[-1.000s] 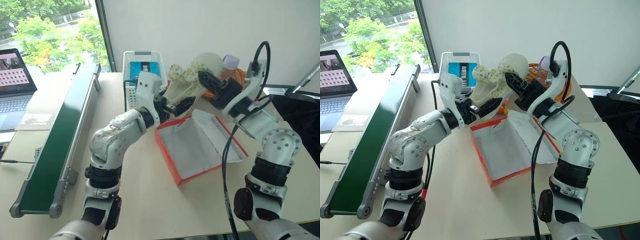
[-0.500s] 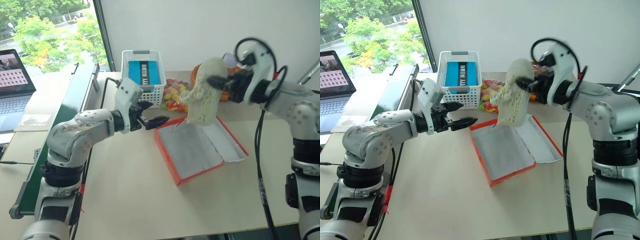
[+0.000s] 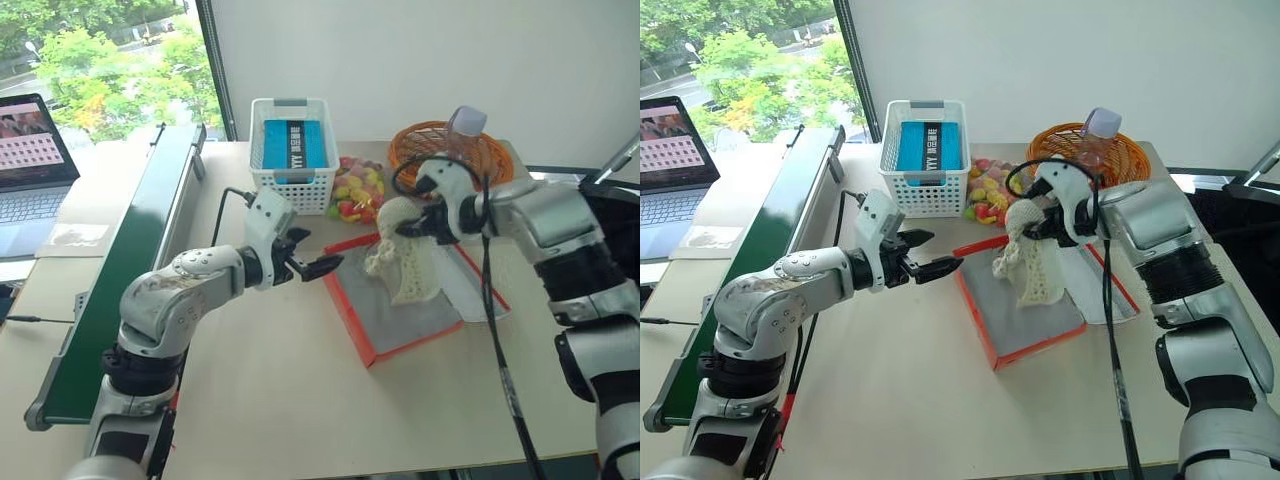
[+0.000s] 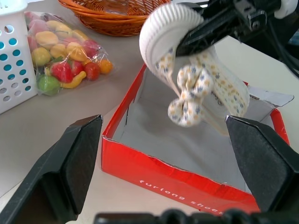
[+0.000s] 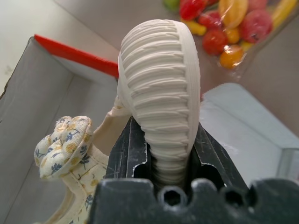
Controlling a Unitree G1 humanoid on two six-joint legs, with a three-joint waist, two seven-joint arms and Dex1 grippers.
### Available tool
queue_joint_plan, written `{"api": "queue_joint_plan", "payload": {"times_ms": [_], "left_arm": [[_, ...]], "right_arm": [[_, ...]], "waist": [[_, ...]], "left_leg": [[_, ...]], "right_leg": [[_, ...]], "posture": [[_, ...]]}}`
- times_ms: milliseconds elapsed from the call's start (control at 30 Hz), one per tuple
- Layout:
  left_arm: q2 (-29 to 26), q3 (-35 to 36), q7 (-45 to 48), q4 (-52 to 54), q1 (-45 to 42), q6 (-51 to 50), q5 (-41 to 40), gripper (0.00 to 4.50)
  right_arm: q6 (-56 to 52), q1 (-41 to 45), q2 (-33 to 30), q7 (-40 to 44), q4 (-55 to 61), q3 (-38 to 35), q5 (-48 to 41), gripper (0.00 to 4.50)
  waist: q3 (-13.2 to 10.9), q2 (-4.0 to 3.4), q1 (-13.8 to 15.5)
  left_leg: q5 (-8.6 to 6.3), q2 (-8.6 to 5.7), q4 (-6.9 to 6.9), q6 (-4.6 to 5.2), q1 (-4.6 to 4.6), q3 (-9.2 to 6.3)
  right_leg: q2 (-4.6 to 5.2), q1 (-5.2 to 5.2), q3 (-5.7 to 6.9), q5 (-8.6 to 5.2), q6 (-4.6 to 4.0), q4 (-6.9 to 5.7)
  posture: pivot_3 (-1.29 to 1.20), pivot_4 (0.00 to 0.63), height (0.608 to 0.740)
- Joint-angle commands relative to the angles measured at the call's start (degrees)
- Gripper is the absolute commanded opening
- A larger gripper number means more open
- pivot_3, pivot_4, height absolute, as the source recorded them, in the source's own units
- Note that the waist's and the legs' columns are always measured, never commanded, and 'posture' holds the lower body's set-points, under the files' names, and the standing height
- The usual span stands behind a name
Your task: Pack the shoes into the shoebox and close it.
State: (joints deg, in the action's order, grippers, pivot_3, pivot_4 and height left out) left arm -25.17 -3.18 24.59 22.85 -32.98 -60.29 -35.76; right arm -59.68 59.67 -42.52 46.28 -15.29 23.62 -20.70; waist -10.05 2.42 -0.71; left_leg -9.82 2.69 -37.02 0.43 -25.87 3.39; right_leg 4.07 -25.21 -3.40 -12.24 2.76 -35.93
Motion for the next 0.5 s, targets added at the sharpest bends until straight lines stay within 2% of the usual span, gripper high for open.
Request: {"api": "queue_joint_plan", "payload": {"times_ms": [33, 267, 500], "left_arm": [[0.9, 0.41, -1.39, 2.16, 0.64, 0.46, 0.6, 4.5], [2.54, -0.09, -2.96, 2.41, 1.46, 0.65, 1.29, 4.5], [4.05, -0.58, -3.7, 2.49, 1.13, 0.45, 1.87, 4.5]], "right_arm": [[-2.95, 1.84, -2.06, 4.75, 4.1, -0.11, 0.59, 0.43], [-5.99, -2.42, -3.69, 6.95, 7.07, 1.96, 2.34, 0.43], [2.39, -5.21, -0.6, 5.29, -6.02, 5.82, 10.8, 0.43]], "waist": [[0.0, 0.0, -0.04], [0.0, 0.01, 0.0], [0.01, 0.01, -0.01]], "left_leg": [[0.0, 0.0, 0.0, 0.0, 0.0, 0.0], [0.0, 0.0, -0.03, 0.0, 0.03, -0.01], [0.0, -0.03, -0.08, 0.0, 0.05, -0.01]], "right_leg": [[0.01, -0.01, 0.0, 0.0, 0.0, 0.0], [0.0, 0.02, 0.0, 0.0, 0.0, -0.06], [0.01, 0.06, 0.01, 0.0, 0.0, -0.07]], "posture": [[0.0, 0.15, 0.74], [0.0, 0.15, 0.74], [0.0, 0.15, 0.74]]}}
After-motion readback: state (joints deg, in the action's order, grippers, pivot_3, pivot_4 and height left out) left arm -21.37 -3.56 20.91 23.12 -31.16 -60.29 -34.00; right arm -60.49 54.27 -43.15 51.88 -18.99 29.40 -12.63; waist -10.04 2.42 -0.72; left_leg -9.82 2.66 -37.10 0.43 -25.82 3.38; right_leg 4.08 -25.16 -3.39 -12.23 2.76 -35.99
